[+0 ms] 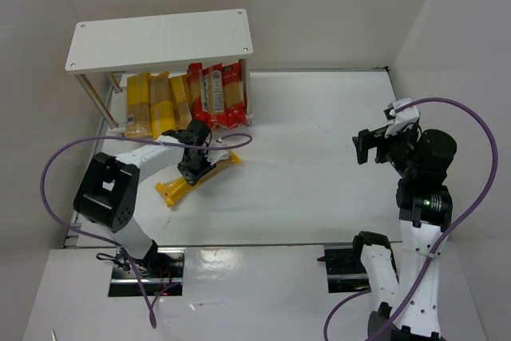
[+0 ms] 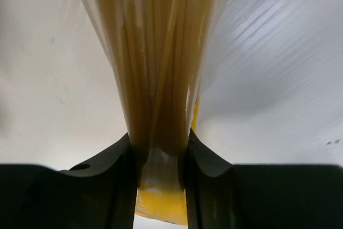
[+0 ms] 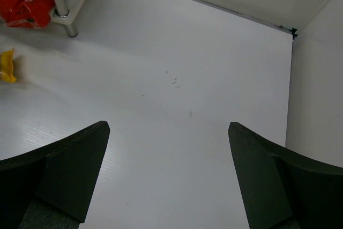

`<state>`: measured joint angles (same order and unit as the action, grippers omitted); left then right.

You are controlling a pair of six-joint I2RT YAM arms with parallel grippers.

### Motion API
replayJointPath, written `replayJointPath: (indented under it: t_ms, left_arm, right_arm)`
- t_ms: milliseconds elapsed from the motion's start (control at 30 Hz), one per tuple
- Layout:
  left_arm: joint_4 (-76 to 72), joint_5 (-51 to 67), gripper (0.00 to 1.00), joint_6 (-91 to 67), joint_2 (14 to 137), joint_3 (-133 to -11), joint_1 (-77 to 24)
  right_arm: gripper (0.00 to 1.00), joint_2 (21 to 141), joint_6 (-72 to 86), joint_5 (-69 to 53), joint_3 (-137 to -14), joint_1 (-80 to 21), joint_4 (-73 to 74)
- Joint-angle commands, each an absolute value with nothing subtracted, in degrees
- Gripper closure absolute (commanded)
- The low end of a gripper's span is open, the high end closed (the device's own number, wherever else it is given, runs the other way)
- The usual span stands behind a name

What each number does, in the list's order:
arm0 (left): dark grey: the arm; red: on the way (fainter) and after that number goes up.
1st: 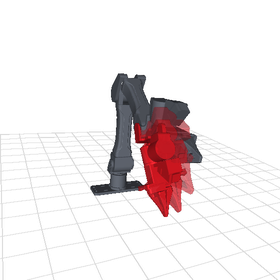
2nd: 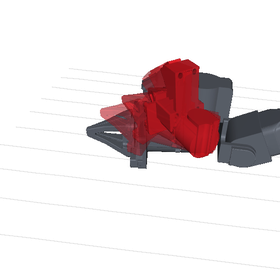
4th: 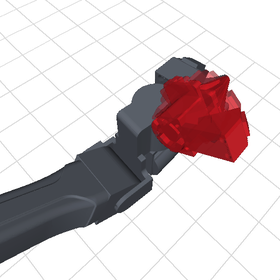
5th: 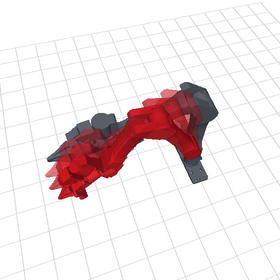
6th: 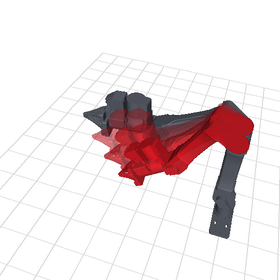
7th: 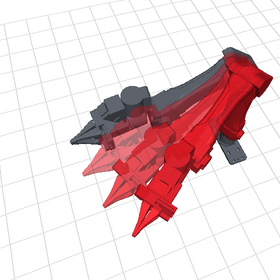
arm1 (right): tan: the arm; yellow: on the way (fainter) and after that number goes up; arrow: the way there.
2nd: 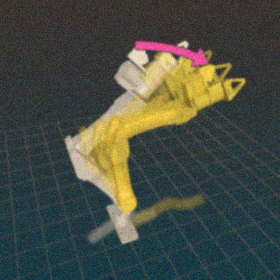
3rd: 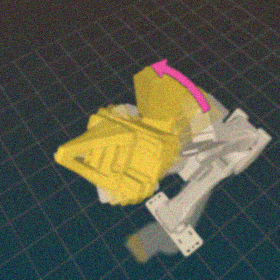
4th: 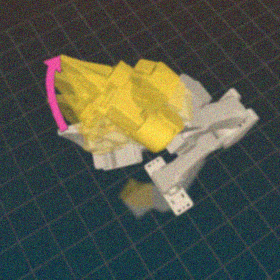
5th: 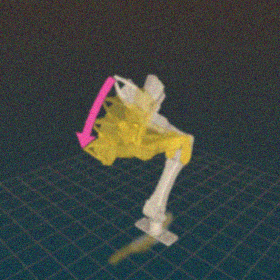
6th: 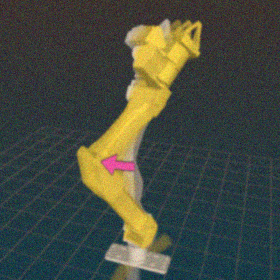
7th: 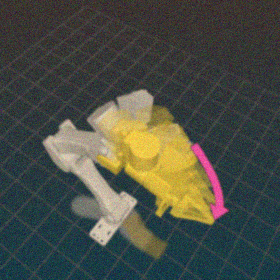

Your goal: Place and organize the pasta boxes and bags onto the shelf

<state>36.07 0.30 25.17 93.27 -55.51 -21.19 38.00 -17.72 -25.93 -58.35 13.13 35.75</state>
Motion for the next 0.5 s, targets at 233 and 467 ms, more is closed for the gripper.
replayJointPath:
  t_ms: [233, 467]
  left_arm:
    - [33.8, 8.7, 1.00, 19.7, 104.4, -65.9, -33.7]
    - [31.5, 9.3, 1.00, 16.9, 109.6, -71.8, -37.8]
  right_arm:
    - [0.00, 37.7, -18.8, -23.8, -58.4, 12.3, 36.4]
    - [0.00, 37.2, -18.8, -23.3, -57.9, 12.3, 36.4]
